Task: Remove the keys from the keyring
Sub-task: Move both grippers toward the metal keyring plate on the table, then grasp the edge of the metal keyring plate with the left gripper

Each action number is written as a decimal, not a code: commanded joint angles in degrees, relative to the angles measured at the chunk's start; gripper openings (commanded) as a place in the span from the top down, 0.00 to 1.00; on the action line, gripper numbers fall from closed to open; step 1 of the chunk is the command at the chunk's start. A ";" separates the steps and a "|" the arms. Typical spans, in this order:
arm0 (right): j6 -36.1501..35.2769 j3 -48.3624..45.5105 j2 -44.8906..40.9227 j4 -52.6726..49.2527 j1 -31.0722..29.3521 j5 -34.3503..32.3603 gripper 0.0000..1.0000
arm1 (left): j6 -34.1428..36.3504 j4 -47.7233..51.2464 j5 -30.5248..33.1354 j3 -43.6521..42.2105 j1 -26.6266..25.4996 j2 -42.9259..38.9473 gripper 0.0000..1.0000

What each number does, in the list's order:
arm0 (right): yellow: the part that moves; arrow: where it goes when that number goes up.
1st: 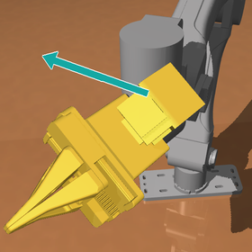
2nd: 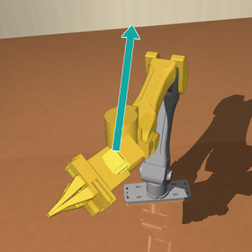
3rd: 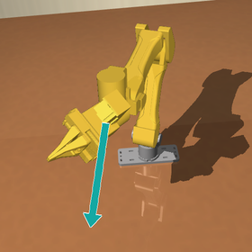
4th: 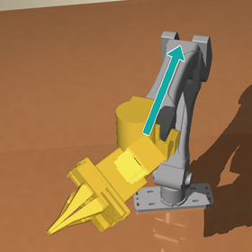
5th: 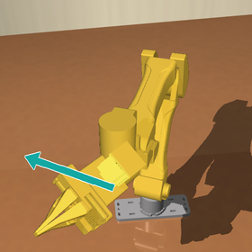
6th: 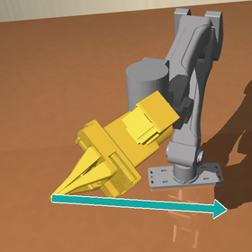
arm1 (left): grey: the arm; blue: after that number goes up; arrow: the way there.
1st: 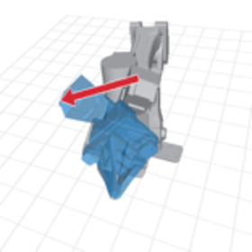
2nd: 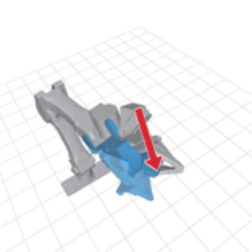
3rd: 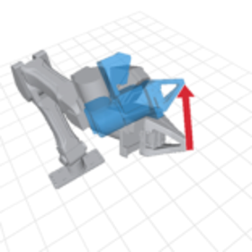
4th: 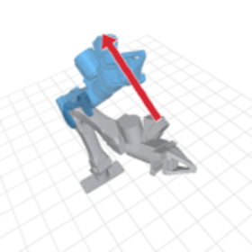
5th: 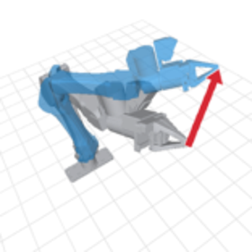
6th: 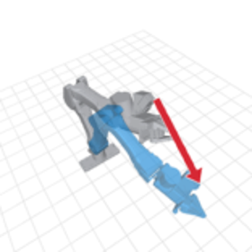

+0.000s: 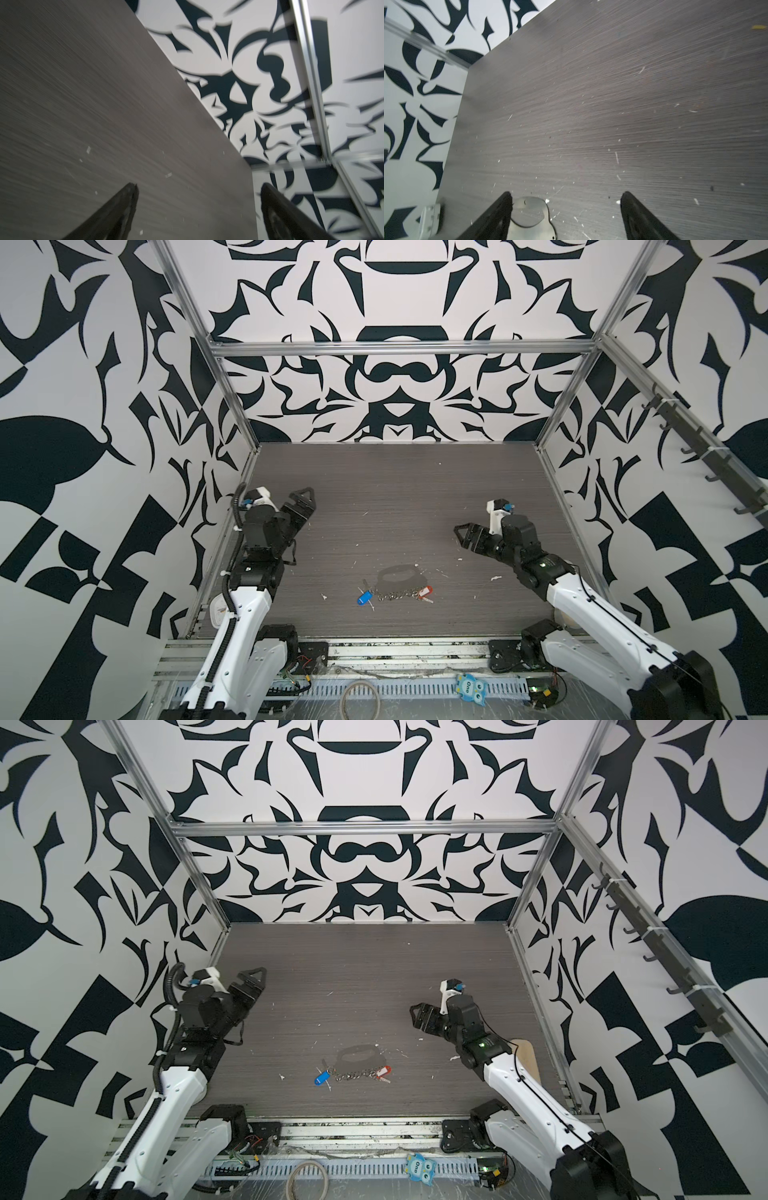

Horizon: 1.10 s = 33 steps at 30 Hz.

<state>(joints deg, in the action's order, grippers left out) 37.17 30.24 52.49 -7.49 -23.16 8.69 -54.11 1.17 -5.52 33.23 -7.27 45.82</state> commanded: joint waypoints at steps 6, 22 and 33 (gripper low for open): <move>-4.95 0.04 4.65 -1.33 -6.94 -4.84 0.22 | 10.46 13.48 12.89 0.10 -29.11 -2.86 0.06; -2.41 -1.35 7.21 -0.47 -9.16 -9.83 0.22 | 24.99 20.73 43.52 16.23 -73.29 38.41 0.26; -2.54 -1.85 5.45 -2.05 -9.18 -10.75 0.23 | 31.58 13.69 34.97 18.24 -73.17 47.04 0.34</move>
<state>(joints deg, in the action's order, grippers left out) 34.33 28.82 59.29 -9.47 -32.23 -0.49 -24.47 17.15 32.21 51.72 -80.68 94.11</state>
